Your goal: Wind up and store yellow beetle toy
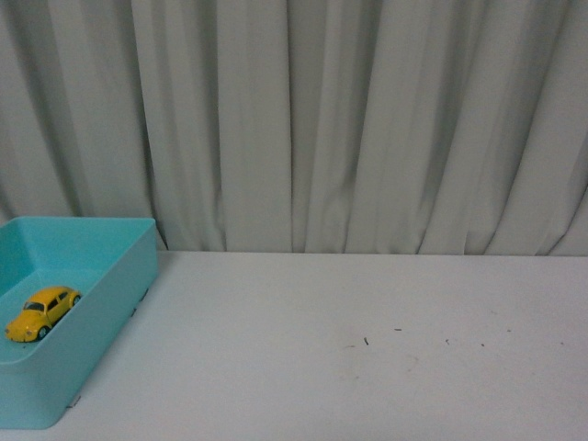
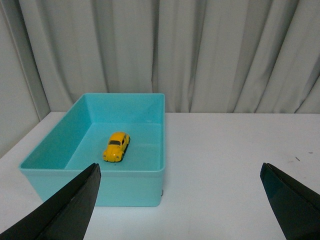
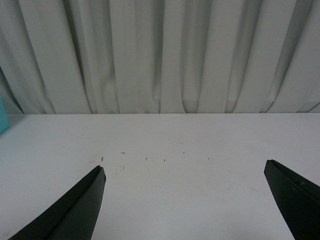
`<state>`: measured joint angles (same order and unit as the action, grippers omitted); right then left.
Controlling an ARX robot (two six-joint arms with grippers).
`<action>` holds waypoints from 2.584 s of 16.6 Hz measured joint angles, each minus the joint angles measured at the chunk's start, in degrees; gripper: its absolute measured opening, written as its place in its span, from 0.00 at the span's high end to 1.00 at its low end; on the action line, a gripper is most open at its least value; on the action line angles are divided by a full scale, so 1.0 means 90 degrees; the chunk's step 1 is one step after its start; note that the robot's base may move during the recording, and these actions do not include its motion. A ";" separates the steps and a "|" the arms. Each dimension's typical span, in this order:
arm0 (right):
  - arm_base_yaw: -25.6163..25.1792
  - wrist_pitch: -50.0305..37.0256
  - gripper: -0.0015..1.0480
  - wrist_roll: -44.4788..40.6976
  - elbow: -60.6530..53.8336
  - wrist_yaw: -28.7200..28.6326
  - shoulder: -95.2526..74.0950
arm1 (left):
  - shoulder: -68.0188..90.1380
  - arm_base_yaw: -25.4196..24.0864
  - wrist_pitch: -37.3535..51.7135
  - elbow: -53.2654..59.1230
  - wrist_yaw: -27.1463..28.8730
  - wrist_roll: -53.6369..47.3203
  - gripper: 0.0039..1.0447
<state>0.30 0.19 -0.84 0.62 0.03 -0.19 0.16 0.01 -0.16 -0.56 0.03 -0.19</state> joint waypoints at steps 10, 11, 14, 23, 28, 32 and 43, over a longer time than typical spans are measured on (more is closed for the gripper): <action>0.0000 -0.0005 0.06 0.0002 0.0000 0.0002 -0.0002 | 0.0000 0.0000 0.0019 0.0000 -0.0002 0.0002 0.06; 0.0000 -0.0010 0.06 0.0000 0.0000 -0.0002 0.0000 | 0.0000 0.0000 0.0000 0.0000 0.0002 0.0002 0.06; 0.0000 0.0005 0.06 0.0000 0.0000 -0.0002 -0.0002 | 0.0000 0.0000 -0.0017 0.0000 -0.0005 0.0002 0.06; 0.0000 0.0007 0.06 0.0002 0.0000 0.0000 -0.0002 | 0.0000 0.0000 -0.0002 0.0000 0.0000 0.0002 0.06; 0.0000 0.0000 0.06 0.0000 0.0000 -0.0005 0.0000 | 0.0002 0.0000 -0.0005 0.0000 0.0005 0.0002 0.06; 0.0000 0.0007 0.06 0.0007 0.0000 0.0000 0.0000 | 0.0000 0.0000 -0.0005 0.0000 0.0000 0.0000 0.06; 0.0000 0.0007 0.06 0.0005 0.0000 -0.0002 0.0000 | 0.0000 0.0000 -0.0010 0.0000 -0.0002 0.0000 0.06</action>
<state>0.30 0.25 -0.80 0.62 0.01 -0.19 0.16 0.01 -0.25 -0.56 0.01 -0.19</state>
